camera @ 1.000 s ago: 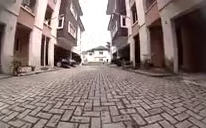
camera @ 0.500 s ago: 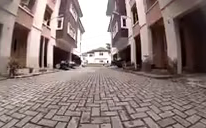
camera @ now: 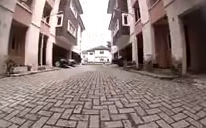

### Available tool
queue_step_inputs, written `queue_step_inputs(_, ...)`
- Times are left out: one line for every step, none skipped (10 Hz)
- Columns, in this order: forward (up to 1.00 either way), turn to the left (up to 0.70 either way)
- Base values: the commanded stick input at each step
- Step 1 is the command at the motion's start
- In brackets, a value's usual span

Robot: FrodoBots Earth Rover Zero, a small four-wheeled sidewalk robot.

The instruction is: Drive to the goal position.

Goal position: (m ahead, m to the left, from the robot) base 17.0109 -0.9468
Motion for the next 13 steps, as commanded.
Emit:
queue_step_inputs(0.5, 0.0)
queue_step_inputs(0.5, 0.0)
queue_step_inputs(0.5, 0.0)
queue_step_inputs(0.5, 0.0)
queue_step_inputs(0.5, 0.0)
queue_step_inputs(0.5, 0.0)
queue_step_inputs(0.5, 0.0)
queue_step_inputs(0.5, 0.0)
queue_step_inputs(0.5, 0.0)
queue_step_inputs(0.5, 0.0)
queue_step_inputs(0.5, 0.0)
queue_step_inputs(0.5, 0.0)
queue_step_inputs(0.5, 0.0)
